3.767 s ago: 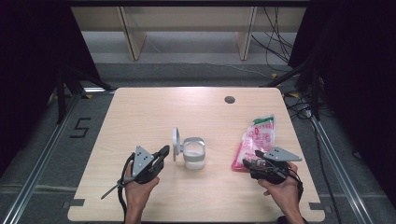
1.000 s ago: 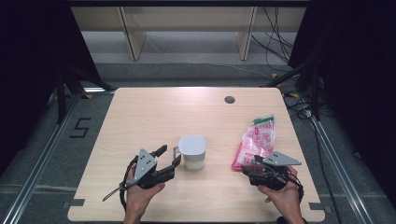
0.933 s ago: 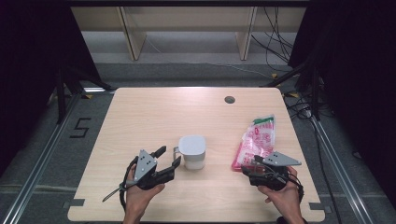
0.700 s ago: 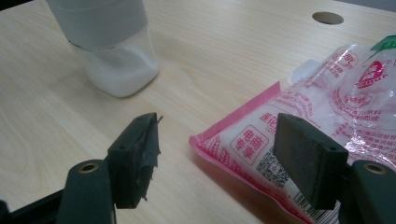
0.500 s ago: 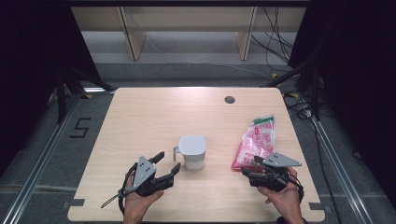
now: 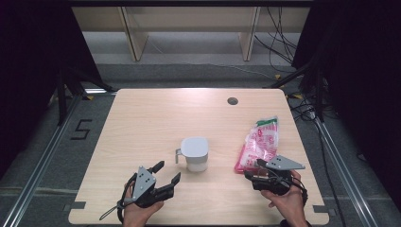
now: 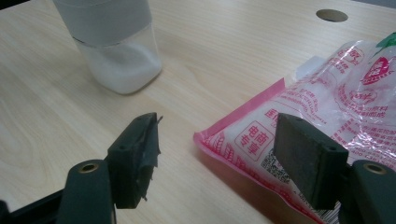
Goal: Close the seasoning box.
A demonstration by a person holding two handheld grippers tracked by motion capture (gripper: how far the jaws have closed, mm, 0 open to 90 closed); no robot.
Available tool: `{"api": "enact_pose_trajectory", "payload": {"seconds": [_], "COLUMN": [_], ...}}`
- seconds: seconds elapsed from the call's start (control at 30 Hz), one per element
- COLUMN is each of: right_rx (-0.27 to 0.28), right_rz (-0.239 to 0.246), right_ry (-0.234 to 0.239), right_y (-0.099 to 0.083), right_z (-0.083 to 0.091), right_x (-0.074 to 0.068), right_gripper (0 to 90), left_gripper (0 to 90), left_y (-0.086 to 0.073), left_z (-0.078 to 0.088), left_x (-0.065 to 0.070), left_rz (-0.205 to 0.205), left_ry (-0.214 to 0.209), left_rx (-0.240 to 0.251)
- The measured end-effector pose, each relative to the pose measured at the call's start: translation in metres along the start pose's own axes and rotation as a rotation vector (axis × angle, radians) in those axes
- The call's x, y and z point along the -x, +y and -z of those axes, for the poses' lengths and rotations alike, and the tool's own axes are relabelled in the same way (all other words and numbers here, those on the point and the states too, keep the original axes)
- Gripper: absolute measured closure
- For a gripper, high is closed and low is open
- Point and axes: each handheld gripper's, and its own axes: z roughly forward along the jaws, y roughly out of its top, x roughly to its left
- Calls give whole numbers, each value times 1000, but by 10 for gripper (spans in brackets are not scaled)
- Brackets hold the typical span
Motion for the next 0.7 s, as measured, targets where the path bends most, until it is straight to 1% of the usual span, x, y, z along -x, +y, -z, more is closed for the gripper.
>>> {"api": "enact_pose_trajectory", "payload": {"seconds": [0.07, 0.1, 0.17, 0.2, 0.23, 0.27, 0.33, 0.37, 0.4, 0.43, 0.47, 0.5, 0.53, 0.57, 0.6, 0.63, 0.67, 0.7], "right_rx": [-5, -6, -7, -4, 2, 1, 0, -1, -4, -12, -12, -14, -11, -17, -28, -23, -28, -28], "right_rz": [1, 2, 2, -28, -16, -17, -18, -20, -15, -37, -13, -27, -6, -32, -27, -6, -15, -3], "right_ry": [2, 1, 2, 10, 14, 14, 16, 17, 15, 13, 16, 15, 17, 21, 18, 22, 21, 18], "right_y": [0, 0, 0, -1, 0, 0, 0, -1, -1, -2, -2, -3, -3, -4, -4, -4, -5, -5], "right_z": [1, 1, 1, 0, 0, 0, 0, -1, -1, 0, -1, 0, 0, 0, 1, 1, 1, 2], "right_x": [0, 0, 0, -3, -1, -1, -1, -1, -1, -4, -2, -4, -3, -5, -5, -2, -3, -2], "right_gripper": [321, 320, 320, 320, 320, 320, 320, 320, 321, 321, 320, 320, 320, 320, 320, 320, 320, 320], "left_gripper": [297, 296, 296, 294, 293, 291, 288, 287, 286, 284, 283, 282, 280, 278, 277, 277, 277, 277], "left_y": [-1, -2, -5, -6, -7, -8, -10, -12, -12, -13, -14, -15, -16, -17, -18, -19, -21, -23], "left_z": [2, 2, 4, 5, 7, 7, 7, 7, 7, 7, 6, 6, 7, 7, 8, 9, 9, 10], "left_x": [1, 2, 3, 4, 4, 4, 6, 7, 7, 8, 8, 9, 10, 10, 10, 10, 12, 14], "left_rz": [2, 3, -5, 0, -13, -13, -5, -3, -11, -6, 5, 1, 5, 3, 7, 11, 30, 44], "left_ry": [-3, -9, -12, -13, -10, -6, -15, -13, -16, -13, -19, -23, -14, -17, -18, -15, -15, -12], "left_rx": [-7, 0, -5, -12, -24, -26, -37, -32, -37, -34, -29, -29, -36, -40, -35, -37, -35, -35]}}
